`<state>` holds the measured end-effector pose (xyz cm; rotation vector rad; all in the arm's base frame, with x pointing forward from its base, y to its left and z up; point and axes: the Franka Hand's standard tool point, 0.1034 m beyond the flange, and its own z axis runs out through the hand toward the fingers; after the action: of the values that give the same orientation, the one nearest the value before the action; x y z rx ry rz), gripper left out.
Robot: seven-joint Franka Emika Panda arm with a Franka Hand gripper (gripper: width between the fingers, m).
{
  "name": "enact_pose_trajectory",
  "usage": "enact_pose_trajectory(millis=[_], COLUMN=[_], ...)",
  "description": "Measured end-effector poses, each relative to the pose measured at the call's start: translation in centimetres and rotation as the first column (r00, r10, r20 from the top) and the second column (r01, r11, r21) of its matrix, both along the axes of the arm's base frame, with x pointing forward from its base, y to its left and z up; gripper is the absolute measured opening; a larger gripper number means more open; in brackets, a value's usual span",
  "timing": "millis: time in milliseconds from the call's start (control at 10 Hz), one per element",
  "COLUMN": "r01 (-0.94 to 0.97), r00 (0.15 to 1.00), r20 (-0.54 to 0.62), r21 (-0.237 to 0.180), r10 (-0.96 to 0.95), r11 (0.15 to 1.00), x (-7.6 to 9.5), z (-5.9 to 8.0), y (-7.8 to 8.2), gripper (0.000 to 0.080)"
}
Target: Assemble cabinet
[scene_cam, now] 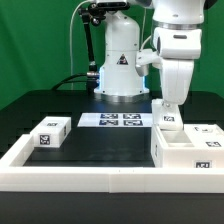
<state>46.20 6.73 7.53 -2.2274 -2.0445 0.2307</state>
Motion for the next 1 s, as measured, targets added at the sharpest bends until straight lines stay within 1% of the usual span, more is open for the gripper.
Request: enact_pose_trajectory(millis=[200,300,500,1000], r01=[0.001,0.002,-0.015,-0.023], r00=[1.000,1.000,1.000,1.000], r20=[-0.005,-0.002,-0.001,-0.002], r21=[0.003,0.003,0.006,0.008], r10=[-0.001,-0.002,0.015,0.023], r11=[1.000,1.000,1.000,1.000], x=[-0.03,0.15,0.32,0.32], z=[-0.35,-0.26,-0.28,-0.33], y=[-0.03,0.03,-0.58,-0.64], gripper=[0.0070,0.0070,0.0070,0.0070])
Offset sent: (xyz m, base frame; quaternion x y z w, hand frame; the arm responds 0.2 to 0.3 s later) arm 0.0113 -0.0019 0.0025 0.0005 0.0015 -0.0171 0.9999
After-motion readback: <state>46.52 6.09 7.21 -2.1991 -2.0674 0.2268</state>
